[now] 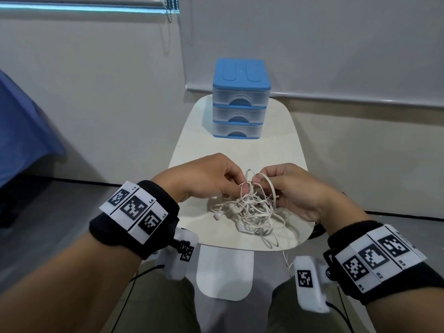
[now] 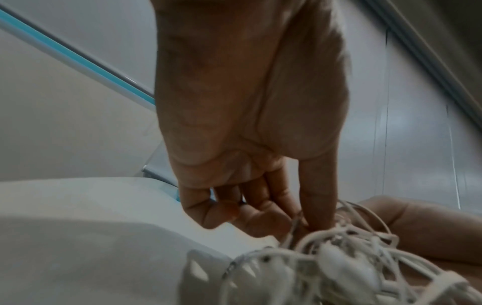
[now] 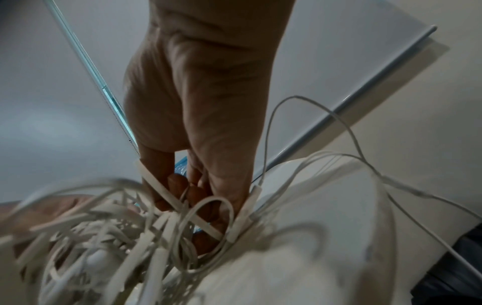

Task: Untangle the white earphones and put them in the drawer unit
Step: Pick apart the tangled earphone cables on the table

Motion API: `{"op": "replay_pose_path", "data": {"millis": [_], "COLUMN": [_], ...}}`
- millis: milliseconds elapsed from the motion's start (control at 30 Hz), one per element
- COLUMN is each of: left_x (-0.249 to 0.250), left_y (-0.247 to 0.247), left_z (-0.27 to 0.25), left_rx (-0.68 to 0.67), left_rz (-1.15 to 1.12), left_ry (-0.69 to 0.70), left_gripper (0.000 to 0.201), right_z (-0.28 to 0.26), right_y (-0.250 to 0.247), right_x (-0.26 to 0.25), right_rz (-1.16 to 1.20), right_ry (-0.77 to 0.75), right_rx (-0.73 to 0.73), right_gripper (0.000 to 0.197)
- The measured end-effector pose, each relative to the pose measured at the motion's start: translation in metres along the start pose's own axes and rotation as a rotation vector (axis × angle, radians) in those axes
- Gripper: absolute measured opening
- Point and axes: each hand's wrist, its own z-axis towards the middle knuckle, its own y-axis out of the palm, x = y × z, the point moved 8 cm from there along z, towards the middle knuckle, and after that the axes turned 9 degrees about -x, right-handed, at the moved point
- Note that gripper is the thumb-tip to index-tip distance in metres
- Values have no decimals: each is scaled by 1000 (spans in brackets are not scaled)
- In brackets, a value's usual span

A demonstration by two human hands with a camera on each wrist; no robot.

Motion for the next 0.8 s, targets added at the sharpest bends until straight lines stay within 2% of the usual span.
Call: {"op": "replay_pose_path", "data": {"millis": [67, 200, 300, 367, 500, 600, 800], "left_x": [0, -2, 1, 2, 6, 10, 12], "left_y": [2, -4, 0, 5, 4, 1, 6], "left_z": [1, 2, -4, -6, -4, -8, -10], "left_rx": [-25, 13, -38, -39, 115, 219, 329], "left_rz": [46, 79, 103, 149, 242, 231, 198], "left_ry": [-42, -89, -93, -85, -24, 25, 28], "left_gripper": [13, 19, 14, 23, 18, 18, 17], "right_z": [1, 1, 1, 2, 2, 1, 2], "right_y": [2, 4, 4, 5, 4, 2, 0], "right_x": [-1, -3, -5, -6, -6, -4, -9], "right_rz": [-25, -37, -42, -56, -63, -31, -13], "right_ry": [6, 18, 31, 46, 64, 67, 103], "right_rx": [2, 19, 42, 50, 73, 88, 138], "right_gripper": [11, 22, 24, 24, 25, 17, 22]}}
